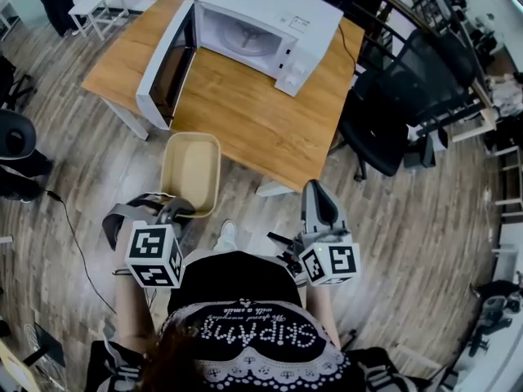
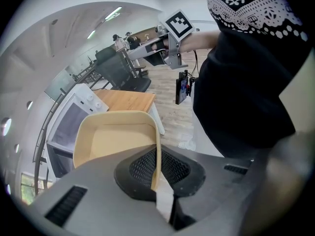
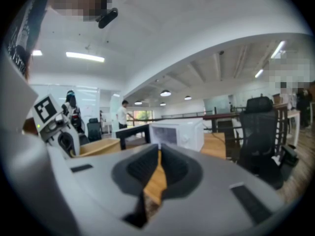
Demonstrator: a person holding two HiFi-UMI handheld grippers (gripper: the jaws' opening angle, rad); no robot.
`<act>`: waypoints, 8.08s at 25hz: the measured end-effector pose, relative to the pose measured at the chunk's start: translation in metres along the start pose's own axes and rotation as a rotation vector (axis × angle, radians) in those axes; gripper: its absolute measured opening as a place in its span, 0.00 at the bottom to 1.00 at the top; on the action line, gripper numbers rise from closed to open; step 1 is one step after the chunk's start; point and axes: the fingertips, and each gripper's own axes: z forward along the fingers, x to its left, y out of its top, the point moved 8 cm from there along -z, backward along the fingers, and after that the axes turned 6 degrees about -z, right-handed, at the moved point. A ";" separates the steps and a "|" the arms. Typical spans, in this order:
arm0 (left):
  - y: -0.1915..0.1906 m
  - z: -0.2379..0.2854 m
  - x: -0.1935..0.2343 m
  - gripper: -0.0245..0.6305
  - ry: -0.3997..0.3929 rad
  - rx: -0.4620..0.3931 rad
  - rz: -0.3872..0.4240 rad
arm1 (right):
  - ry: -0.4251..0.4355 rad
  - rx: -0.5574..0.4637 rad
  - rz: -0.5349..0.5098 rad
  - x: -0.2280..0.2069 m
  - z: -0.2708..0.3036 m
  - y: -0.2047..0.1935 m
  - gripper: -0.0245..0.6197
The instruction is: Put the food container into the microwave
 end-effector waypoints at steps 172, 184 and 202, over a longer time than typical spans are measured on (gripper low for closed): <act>0.041 0.161 0.341 0.09 -0.132 -0.008 0.160 | -0.252 0.050 0.071 -0.127 0.194 0.032 0.10; 0.035 0.194 0.374 0.09 -0.154 -0.008 0.156 | -0.262 0.061 0.075 -0.129 0.197 0.030 0.10; 0.036 0.232 0.422 0.09 -0.134 -0.027 0.114 | -0.278 0.089 0.077 -0.130 0.204 0.023 0.10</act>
